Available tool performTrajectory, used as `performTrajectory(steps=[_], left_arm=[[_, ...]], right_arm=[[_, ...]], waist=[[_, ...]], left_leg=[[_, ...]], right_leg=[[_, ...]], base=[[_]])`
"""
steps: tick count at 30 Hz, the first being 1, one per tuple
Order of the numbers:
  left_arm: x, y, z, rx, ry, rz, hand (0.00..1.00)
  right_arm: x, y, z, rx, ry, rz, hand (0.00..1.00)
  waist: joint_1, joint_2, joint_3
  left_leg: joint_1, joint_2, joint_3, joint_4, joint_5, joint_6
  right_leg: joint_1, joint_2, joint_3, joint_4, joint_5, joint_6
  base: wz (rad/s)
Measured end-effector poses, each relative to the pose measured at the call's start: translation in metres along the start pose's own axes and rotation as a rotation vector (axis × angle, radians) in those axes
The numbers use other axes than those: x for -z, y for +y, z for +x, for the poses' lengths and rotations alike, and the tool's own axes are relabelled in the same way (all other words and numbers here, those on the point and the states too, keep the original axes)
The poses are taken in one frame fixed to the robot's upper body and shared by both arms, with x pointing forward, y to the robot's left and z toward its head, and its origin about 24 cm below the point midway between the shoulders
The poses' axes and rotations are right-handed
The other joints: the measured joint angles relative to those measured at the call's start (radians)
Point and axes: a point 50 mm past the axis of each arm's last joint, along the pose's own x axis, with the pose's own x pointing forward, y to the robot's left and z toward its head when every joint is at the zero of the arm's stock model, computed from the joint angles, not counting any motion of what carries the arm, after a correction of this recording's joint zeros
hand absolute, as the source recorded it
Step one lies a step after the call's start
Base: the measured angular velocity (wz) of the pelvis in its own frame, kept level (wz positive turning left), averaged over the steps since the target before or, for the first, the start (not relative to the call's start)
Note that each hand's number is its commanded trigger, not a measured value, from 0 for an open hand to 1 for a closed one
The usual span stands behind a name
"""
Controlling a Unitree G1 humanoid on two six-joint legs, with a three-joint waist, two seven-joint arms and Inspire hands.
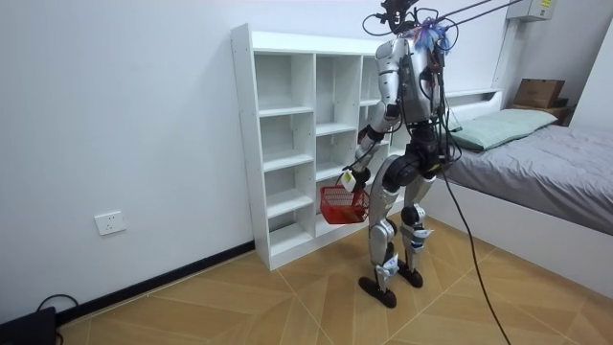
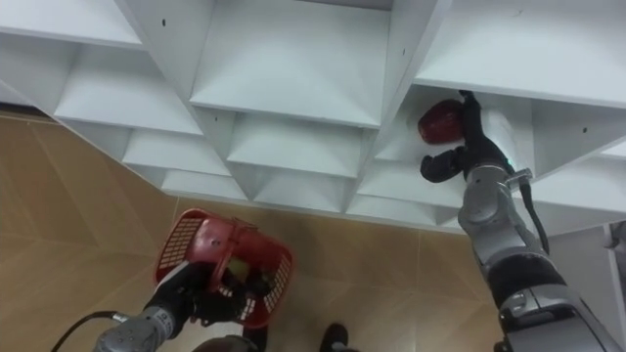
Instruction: Collect fruits from the closet
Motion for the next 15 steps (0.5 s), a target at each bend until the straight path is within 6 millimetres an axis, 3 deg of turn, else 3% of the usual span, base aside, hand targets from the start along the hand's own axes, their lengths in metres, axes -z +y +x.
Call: performTrajectory(steps=[15], left_arm=[[-0.0002, -0.0001, 0.0001, 0.001, -0.001, 0.001, 1.00]], right_arm=[[-0.0009, -0.0002, 0.0001, -0.001, -0.007, -0.006, 0.00]], waist=[[0.000, 0.003, -0.0012]], left_leg=[[0.000, 0.000, 0.000, 0.000, 0.000, 0.000]], right_leg=[[0.000, 0.000, 0.000, 0.003, 0.000, 0.000]], base=[[0.00]])
